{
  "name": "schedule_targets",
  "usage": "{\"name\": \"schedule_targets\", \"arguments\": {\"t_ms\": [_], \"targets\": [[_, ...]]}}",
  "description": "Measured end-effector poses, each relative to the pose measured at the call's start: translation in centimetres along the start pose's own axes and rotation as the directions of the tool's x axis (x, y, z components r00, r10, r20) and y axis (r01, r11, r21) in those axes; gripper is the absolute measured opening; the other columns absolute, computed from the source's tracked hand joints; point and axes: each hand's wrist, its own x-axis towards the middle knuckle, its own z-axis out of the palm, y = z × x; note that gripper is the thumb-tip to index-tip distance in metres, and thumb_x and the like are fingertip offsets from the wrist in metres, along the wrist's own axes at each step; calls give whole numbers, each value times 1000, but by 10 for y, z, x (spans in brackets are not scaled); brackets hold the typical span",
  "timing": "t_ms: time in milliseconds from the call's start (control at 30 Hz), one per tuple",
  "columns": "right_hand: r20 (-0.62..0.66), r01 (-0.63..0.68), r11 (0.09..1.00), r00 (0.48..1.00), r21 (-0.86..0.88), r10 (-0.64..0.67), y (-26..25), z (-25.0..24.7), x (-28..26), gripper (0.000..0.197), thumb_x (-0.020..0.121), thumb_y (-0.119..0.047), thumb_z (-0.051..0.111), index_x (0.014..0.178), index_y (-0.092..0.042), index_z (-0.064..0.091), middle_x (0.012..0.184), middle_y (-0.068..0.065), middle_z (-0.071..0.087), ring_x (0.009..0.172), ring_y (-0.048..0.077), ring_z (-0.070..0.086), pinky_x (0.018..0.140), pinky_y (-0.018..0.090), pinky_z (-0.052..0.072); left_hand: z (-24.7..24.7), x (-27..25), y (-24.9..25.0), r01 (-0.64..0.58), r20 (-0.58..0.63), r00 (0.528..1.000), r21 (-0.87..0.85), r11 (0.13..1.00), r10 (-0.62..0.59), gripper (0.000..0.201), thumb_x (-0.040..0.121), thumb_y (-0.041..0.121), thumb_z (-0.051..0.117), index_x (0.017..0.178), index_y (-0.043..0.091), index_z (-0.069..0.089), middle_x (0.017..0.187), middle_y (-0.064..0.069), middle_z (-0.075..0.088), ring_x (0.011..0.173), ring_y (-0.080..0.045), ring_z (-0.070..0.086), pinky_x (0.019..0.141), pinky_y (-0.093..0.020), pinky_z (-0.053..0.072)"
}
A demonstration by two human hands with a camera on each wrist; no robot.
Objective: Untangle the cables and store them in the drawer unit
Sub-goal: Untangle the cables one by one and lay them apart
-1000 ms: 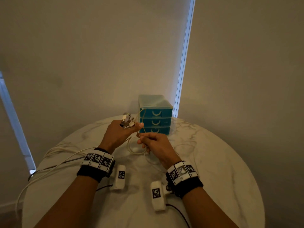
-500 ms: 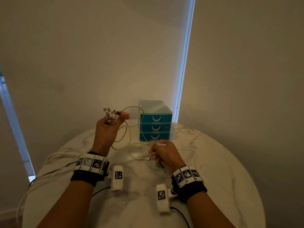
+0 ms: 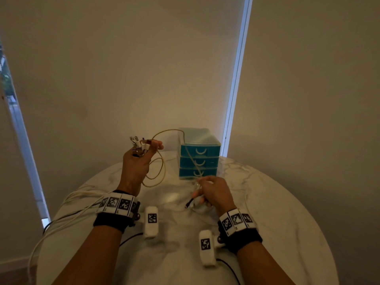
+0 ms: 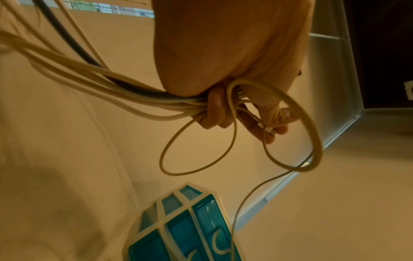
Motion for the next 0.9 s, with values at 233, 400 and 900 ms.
{"name": "schedule_targets", "arguments": {"t_ms": [233, 400, 900], "targets": [[-216, 8, 956, 975, 293, 58, 5, -33, 14, 27, 107, -20, 54, 117, 3, 64, 79, 16, 80, 43, 10, 60, 36, 19, 37, -8, 3, -6, 55, -102, 993, -44, 997, -60, 35, 95, 45, 73, 107, 13, 80, 106, 0, 81, 93, -47, 53, 113, -73, 33], [-230, -13, 934, 968, 358, 102, 5, -50, 14, 20, 103, -14, 63, 116, 1, 67, 80, 17, 79, 41, 5, 51, 39, 18, 39, -12, 7, -10, 102, -189, 974, -119, 988, -124, 40, 93, 44, 77, 110, 8, 80, 98, 1, 79, 59, -9, 54, 115, -70, 32], [-257, 263, 845, 874, -465, -414, -23, -24, 31, 12, 91, -31, 78, 100, -24, 82, 95, -5, 79, 91, 16, 72, 89, 36, 60, -18, 11, -8, 29, -195, 978, -213, 977, -72, 39, 96, 41, 74, 116, 8, 78, 111, -7, 81, 55, 7, 54, 116, -70, 29]]}}
